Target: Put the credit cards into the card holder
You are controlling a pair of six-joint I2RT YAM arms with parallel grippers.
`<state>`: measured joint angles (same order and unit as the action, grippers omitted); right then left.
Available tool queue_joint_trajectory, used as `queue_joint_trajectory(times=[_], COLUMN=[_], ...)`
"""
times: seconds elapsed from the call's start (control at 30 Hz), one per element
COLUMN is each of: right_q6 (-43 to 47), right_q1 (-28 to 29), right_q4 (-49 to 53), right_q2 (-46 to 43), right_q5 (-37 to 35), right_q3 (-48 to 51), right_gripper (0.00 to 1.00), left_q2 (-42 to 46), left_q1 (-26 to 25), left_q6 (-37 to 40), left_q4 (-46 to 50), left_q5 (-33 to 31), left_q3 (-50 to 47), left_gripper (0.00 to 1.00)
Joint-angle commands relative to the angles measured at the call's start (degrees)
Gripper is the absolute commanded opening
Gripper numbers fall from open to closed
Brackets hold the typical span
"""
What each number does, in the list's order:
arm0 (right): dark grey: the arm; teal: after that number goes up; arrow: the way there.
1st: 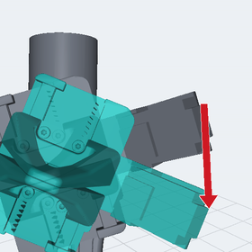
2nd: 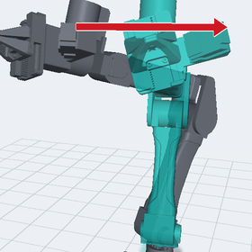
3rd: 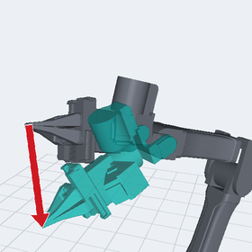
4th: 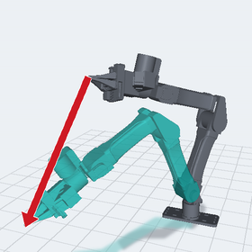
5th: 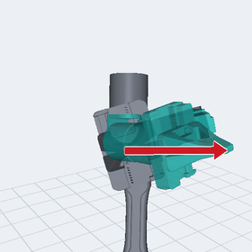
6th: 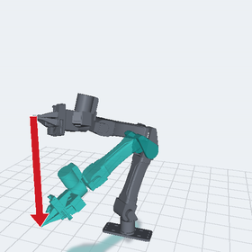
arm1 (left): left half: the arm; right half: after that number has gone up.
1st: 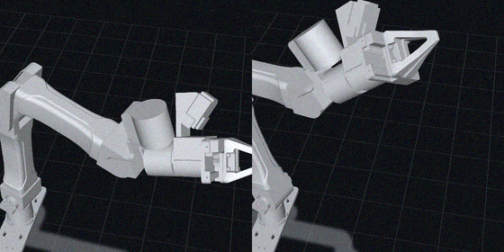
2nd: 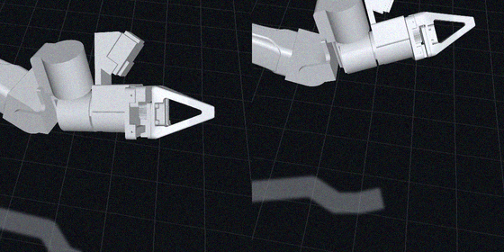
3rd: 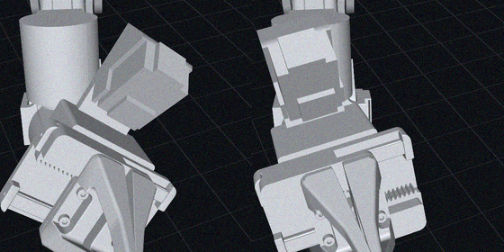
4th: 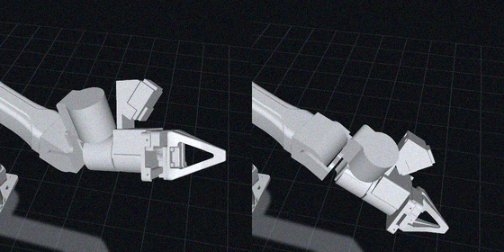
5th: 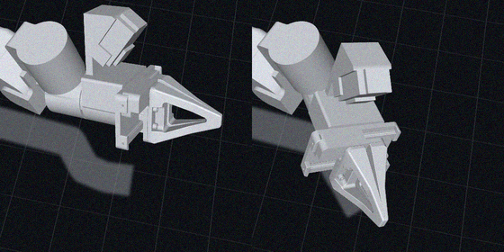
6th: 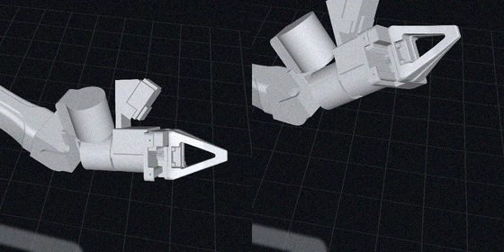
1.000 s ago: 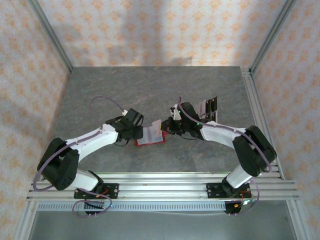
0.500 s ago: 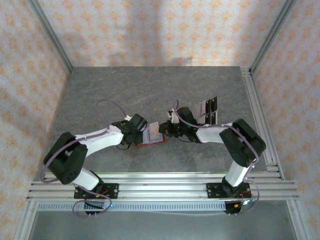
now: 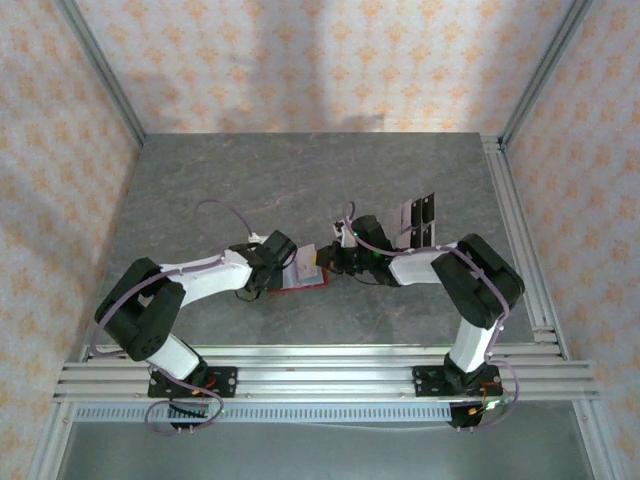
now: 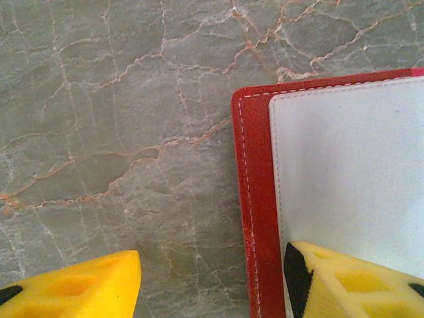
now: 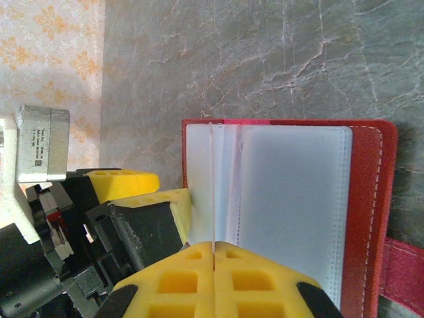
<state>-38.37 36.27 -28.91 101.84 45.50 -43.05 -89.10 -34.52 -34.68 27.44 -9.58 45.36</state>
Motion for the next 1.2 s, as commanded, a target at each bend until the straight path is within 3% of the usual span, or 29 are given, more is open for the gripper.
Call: queue_joint_trajectory(times=[0.0,0.47,1.17], right_q6=[0.32,-3.74,-5.8], right_q1=[0.01,0.2,1.52], right_q4=[-4.07,-10.9,-13.48], right_q2=[1.59,5.75,9.21], right_q5=[1.94,3.4,3.72], right_q3=[0.33,0.16,-0.46], right_gripper=[0.0,0.0,0.0], left_q2=[-1.34,-1.43,-1.34], left_q1=[-0.19,-0.19,-0.19], left_q6=[-0.74,-0.58,-0.22], left_q4=[2.08,1.49,0.96], left_q5=[-3.31,-3.01,-2.89], left_q3=[-0.32,-0.72,-1.05], left_gripper=[0.6,0.6,0.6])
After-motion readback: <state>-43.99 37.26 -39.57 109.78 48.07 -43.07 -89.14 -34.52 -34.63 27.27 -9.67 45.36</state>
